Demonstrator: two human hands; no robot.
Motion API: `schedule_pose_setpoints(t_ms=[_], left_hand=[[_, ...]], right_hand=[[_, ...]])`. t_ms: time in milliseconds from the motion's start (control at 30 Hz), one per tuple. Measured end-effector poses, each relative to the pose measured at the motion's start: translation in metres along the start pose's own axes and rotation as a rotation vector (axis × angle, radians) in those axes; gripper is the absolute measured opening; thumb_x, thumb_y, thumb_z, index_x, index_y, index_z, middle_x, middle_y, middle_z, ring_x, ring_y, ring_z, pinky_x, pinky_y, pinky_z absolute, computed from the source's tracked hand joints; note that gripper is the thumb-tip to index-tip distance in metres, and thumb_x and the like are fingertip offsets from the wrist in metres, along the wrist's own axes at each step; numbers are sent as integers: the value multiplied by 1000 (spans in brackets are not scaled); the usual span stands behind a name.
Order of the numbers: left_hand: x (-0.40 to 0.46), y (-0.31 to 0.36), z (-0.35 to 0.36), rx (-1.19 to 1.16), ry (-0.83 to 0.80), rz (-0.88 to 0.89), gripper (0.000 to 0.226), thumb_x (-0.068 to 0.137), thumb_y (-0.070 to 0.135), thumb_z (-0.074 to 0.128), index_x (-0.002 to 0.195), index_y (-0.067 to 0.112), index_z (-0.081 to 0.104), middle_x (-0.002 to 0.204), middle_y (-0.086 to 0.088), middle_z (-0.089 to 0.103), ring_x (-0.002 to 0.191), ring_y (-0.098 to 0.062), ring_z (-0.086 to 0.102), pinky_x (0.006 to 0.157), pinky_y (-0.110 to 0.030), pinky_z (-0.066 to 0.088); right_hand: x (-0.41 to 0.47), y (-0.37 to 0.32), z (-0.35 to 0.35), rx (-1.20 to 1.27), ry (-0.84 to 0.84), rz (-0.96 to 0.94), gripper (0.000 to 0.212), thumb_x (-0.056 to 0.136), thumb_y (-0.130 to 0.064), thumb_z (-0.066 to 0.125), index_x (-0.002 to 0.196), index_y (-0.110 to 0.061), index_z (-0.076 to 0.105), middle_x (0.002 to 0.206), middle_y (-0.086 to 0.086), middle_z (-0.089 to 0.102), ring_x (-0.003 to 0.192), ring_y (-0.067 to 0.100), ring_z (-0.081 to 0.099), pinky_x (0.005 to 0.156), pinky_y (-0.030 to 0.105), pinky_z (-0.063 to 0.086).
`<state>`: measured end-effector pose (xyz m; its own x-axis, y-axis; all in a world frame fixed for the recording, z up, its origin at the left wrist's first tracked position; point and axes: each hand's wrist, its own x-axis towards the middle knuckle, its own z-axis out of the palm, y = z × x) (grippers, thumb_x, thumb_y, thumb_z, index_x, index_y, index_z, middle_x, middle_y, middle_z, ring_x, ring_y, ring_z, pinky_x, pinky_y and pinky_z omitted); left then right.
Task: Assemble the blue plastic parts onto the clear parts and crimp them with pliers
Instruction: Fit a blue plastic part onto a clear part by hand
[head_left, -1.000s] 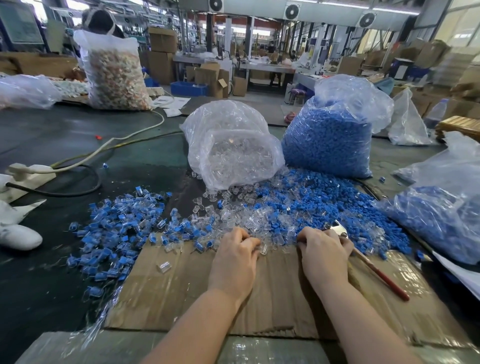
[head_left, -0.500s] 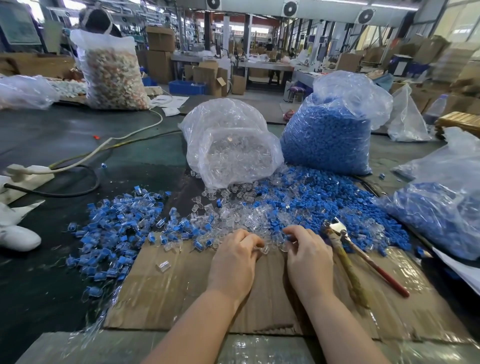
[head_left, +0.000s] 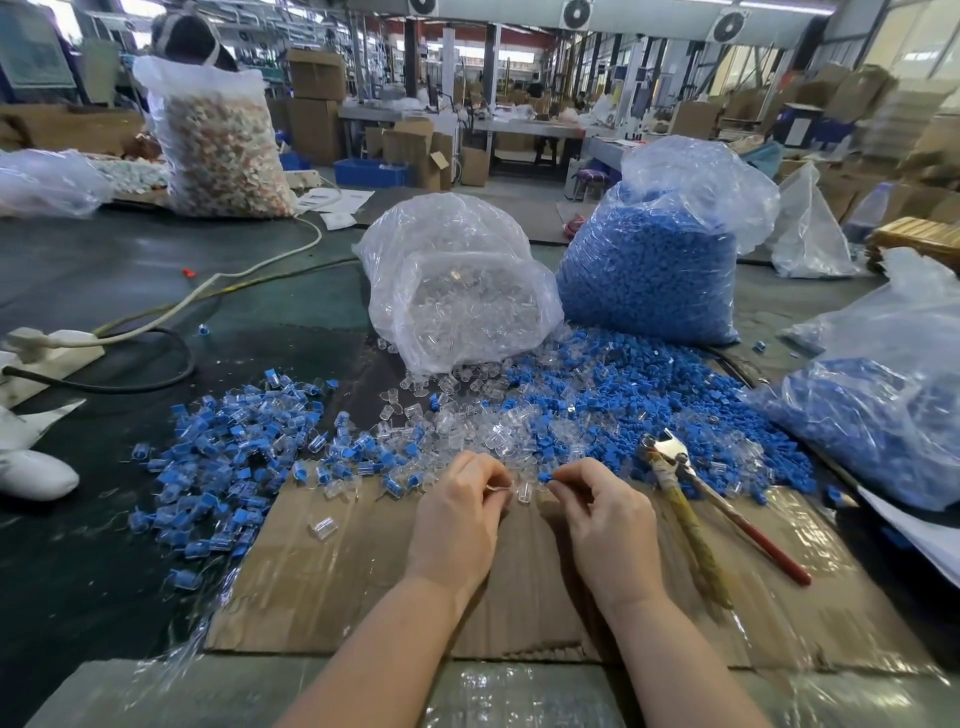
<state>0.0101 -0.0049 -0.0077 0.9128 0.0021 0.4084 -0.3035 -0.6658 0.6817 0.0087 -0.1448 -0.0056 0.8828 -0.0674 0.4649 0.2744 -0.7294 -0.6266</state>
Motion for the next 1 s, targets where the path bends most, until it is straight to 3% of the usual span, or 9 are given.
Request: schedule_pose_setpoints(t_ms=[167,267,433,567,767,1000], left_hand=[[0,1,-3,-44,-6,-36,20,88,11,60,104,21,65,91,17,53,81,5,50,77,2,36],[1,1,-4,-163,-27,-115,16,88,11,60,95,24,66,87,14,63,79,2,60,76,-7,46],[2,0,-5,-285,-47,-191,28,87,9,61,78,36,56,74,13,64,72,9,59,65,-4,44],[3,-1,-6,-313,-72,-202,27,86,9,62,79,35,58,77,11,65,73,4,61,68,-7,46],[2,-2,-7,-315,-108,-171,24,83,9,66,77,31,60,75,11,65,70,5,59,66,-7,45],[3,-4,-7,-316,-110,-172,19,85,12,64,81,30,61,77,10,65,71,4,59,66,-7,45]], right_hand=[[0,-1,0,14,-17,-31,6,85,-18,67,80,-16,64,75,-6,63,72,12,57,68,27,45],[0,-3,0,3,-57,-53,10,86,-23,65,80,-16,62,74,-8,61,73,10,55,68,28,45],[-1,-5,0,-13,-90,-101,11,87,-25,64,79,-18,60,74,-12,58,72,7,51,66,22,40],[-1,-3,3,-94,-115,-143,13,88,-25,62,80,-16,59,75,-10,57,71,7,47,64,20,34],[-2,-3,7,-177,-132,-193,17,86,-27,63,75,-15,57,72,-2,59,70,17,53,62,30,43],[-2,-2,5,-143,-121,-207,17,80,-29,71,78,-15,61,74,-6,62,72,13,54,63,26,42]])
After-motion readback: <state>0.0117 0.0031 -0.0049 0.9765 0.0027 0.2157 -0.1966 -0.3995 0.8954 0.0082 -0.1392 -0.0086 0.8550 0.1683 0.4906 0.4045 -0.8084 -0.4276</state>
